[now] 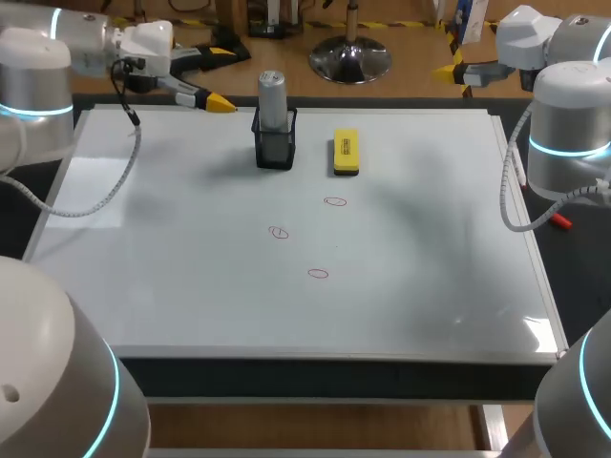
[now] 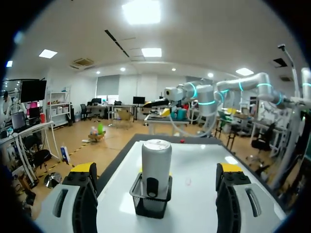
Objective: Pick up the inspection probe, press it on each red-marked spot on the whiteboard one by one, put down the probe, pick up the eraser, and wipe off all the red marks.
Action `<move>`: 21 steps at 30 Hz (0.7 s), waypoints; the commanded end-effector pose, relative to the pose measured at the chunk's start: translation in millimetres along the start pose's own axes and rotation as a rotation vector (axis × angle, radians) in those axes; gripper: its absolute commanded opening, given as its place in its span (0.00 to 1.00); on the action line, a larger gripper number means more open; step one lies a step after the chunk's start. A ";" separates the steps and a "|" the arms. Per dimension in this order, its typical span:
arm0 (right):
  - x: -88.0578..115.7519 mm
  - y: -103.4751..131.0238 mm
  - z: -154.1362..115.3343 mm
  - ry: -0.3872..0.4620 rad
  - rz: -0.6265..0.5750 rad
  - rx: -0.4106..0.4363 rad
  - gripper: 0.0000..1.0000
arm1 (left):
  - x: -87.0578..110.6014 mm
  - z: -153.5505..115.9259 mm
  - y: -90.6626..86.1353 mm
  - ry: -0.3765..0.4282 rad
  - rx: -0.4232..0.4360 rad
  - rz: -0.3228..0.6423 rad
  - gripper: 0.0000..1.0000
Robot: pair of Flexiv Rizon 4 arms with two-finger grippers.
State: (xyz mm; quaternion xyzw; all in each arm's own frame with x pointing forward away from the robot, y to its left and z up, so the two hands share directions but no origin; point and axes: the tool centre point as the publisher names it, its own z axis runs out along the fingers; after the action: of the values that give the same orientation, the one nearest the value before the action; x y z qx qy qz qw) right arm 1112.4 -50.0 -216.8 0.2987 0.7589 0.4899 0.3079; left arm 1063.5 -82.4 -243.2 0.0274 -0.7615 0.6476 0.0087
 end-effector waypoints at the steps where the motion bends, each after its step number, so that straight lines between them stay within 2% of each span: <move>1: -0.3 -0.3 0.2 0.001 0.000 0.000 1.00 | -6.5 12.4 8.8 0.125 0.007 -0.008 1.00; 21: -0.3 -0.3 0.2 0.001 0.000 0.000 1.00 | -17.7 59.0 23.1 0.177 0.021 0.007 1.00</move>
State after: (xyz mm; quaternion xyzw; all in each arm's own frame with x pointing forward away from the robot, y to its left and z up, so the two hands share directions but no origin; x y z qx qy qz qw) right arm 1112.4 -49.9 -216.8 0.2986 0.7589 0.4899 0.3079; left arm 1074.3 -132.5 -271.4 -0.0164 -0.7548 0.6534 0.0547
